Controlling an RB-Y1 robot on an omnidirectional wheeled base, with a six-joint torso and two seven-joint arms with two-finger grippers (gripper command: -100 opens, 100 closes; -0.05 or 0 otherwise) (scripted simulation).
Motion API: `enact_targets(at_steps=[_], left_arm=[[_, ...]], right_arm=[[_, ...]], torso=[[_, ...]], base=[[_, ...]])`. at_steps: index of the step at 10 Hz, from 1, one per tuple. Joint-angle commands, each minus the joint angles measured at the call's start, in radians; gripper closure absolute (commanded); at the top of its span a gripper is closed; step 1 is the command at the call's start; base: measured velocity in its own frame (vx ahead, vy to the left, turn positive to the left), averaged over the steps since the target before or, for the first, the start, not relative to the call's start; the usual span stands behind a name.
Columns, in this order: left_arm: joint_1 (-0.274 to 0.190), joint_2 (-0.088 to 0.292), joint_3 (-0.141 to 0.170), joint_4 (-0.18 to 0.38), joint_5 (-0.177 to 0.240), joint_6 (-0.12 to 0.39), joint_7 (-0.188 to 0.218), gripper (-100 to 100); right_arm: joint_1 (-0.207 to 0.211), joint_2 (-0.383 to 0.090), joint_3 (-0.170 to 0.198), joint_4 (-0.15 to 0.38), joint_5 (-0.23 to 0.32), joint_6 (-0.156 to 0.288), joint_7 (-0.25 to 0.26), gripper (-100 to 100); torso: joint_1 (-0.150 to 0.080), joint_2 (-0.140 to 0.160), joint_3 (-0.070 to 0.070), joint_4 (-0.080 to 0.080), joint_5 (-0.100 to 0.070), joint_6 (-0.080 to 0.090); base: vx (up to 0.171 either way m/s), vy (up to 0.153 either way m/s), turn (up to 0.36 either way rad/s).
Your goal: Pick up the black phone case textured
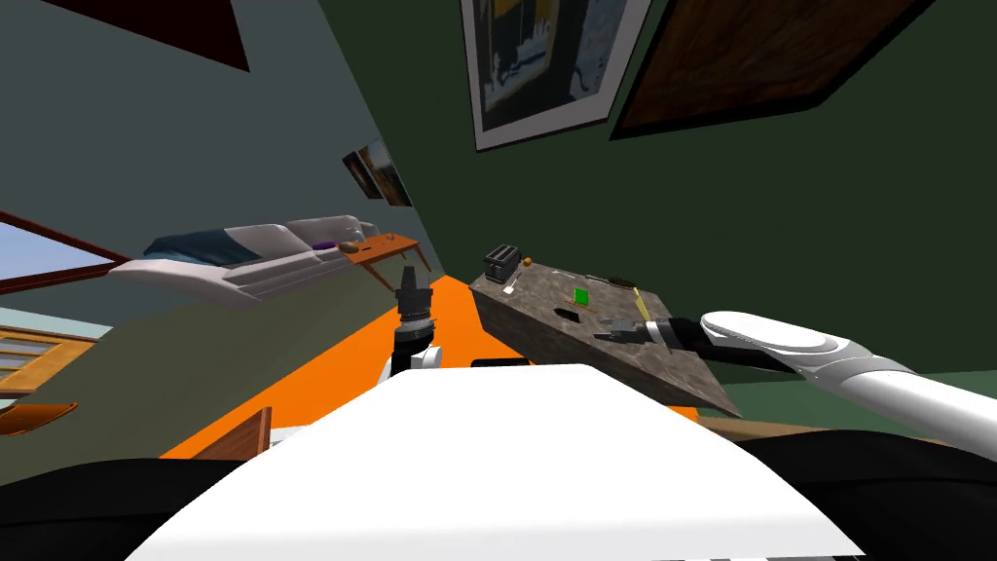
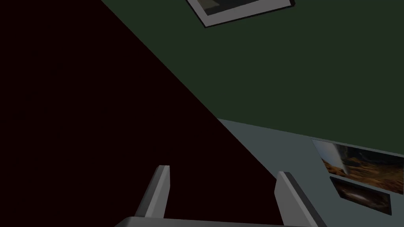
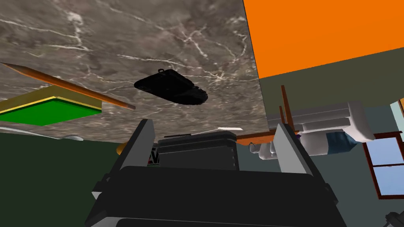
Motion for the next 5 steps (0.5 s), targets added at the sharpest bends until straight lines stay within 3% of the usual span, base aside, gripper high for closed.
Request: enact_targets(at_steps=[1,4,5], left_arm=[[0.000,0.000,0.000,0.000,0.000,0.000,0.000,0],[0.000,0.000,0.000,0.000,0.000,0.000,0.000,0],[0.000,0.000,0.000,0.000,0.000,0.000,0.000,0]], right_arm=[[0.019,-0.018,0.005,-0.009,0.036,0.019,-0.005,-100],[0.064,-0.074,0.022,0.048,0.122,0.024,0.013,-100],[0.087,-0.096,0.032,0.073,0.152,0.029,0.024,-100]], torso=[[0.000,0.000,0.000,0.000,0.000,0.000],[-0.001,0.001,0.000,0.000,0.000,0.001],[0.000,0.001,0.000,0.000,0.000,0.000]], base=[[0.030,0.060,0.163],[0.036,0.061,0.273],[0.067,0.117,0.451]])
